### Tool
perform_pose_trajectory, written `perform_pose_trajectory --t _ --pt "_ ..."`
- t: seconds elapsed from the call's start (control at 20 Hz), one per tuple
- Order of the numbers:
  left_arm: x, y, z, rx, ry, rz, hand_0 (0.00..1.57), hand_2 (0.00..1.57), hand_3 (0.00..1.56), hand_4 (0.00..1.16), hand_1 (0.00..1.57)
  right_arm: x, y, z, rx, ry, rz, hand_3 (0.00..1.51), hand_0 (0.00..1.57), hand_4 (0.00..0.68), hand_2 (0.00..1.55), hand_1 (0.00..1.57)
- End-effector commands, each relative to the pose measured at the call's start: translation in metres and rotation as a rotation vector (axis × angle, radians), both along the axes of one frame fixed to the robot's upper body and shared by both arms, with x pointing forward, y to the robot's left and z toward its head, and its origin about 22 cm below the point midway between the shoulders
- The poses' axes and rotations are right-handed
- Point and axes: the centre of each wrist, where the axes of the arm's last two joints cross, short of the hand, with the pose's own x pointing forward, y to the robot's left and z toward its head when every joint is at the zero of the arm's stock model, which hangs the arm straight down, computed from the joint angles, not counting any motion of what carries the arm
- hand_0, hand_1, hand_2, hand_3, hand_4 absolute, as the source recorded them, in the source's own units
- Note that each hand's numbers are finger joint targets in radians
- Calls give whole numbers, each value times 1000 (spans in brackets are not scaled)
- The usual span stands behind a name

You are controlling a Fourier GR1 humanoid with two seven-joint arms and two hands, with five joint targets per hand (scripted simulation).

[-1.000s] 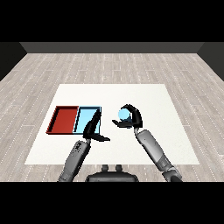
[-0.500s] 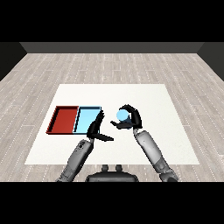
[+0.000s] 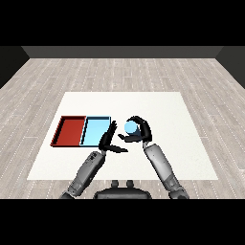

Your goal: Pick the blue can and put it in the blue box

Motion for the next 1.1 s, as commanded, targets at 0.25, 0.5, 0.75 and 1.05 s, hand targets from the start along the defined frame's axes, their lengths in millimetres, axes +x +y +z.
perform_pose_trajectory --t 0.25,0.5,0.75,1.05 --pt "6 -4 6 8 21 -27 0 0 0 0 0 30 18 10 -19 -13 38 1394 1482 609 1458 1482" --pt "-1 -5 -4 -4 2 -18 0 0 0 0 0 5 37 9 8 -25 66 1410 1467 621 1462 1467" --pt "3 -20 -7 -27 1 -33 0 0 0 0 0 -1 51 -6 32 12 72 1387 1459 628 1450 1459" --pt "6 -25 -8 -38 -18 -54 0 0 0 0 0 -10 22 -2 114 5 60 1388 1461 589 1455 1461"
